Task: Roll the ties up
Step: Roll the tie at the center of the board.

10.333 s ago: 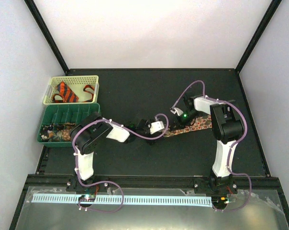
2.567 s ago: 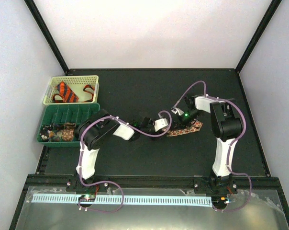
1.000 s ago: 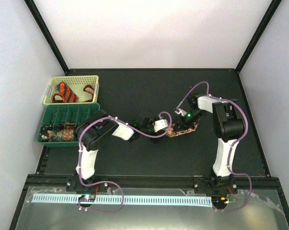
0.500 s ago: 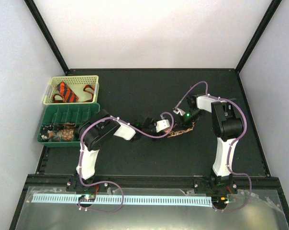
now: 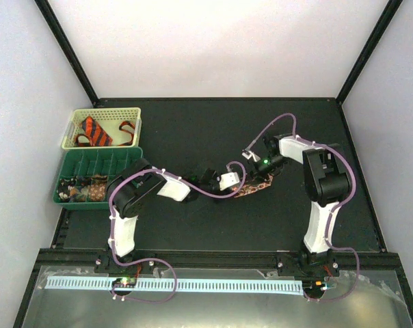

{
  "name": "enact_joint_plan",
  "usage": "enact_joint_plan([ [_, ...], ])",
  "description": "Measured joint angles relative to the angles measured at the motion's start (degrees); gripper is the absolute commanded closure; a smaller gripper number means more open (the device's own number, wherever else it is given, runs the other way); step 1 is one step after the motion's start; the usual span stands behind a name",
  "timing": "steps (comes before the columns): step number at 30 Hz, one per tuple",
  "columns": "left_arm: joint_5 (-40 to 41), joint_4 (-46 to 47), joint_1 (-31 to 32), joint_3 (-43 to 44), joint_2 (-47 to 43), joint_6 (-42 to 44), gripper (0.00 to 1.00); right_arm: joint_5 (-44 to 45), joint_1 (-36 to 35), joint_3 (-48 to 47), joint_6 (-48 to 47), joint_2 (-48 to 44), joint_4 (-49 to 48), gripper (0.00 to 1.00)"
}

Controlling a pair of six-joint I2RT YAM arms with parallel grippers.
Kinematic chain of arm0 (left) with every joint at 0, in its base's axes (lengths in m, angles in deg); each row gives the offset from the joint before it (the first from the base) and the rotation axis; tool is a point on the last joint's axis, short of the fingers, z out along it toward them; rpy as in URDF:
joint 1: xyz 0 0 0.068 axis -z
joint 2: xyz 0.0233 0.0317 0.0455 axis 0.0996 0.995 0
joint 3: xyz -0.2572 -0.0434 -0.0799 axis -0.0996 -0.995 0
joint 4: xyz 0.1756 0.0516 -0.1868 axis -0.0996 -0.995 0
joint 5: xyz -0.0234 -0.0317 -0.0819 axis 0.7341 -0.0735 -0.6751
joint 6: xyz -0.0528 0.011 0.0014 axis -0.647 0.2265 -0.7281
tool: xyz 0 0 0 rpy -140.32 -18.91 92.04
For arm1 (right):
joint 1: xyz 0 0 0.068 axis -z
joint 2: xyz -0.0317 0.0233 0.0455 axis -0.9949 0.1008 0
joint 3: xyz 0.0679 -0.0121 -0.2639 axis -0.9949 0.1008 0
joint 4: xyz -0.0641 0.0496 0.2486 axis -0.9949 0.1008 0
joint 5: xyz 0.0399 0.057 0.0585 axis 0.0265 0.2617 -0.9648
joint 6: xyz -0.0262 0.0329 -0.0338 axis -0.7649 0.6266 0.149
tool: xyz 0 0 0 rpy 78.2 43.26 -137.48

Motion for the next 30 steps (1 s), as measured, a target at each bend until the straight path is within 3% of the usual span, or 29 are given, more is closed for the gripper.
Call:
enact_joint_plan([
  [5,-0.02,-0.87,-0.02,0.37,0.0,-0.04,0.53,1.51,-1.84,-0.87,-0.72,0.59,0.48,0.96],
  [6,0.0,-0.98,-0.02,0.39,0.0,-0.04,0.51,1.7,-1.75,-1.25,-1.2,0.79,0.96,0.98],
  [13,0.26,-1.11,-0.13,0.33,-0.26,-0.52,0.24,5.7,0.13,-1.7,-3.5,1.33,1.77,0.99],
  [19,-1.22,-1.25,-0.46,-0.33,-0.92,-2.29,0.17,10.6,1.88,-0.98,-4.59,1.79,0.68,0.99],
  [26,-2.03,1.25,-0.37,3.02,2.4,-7.28,0.2,11.78,1.88,0.39,-3.65,1.03,-1.38,0.99],
  [29,-2.19,2.1,-0.17,6.4,5.18,-8.79,0.3,11.82,1.88,0.76,-3.1,1.01,-2.29,0.99],
  [30,-2.29,2.19,-0.02,6.99,5.66,-9.05,0.39,11.85,1.88,0.9,-2.91,1.01,-2.6,0.99],
])
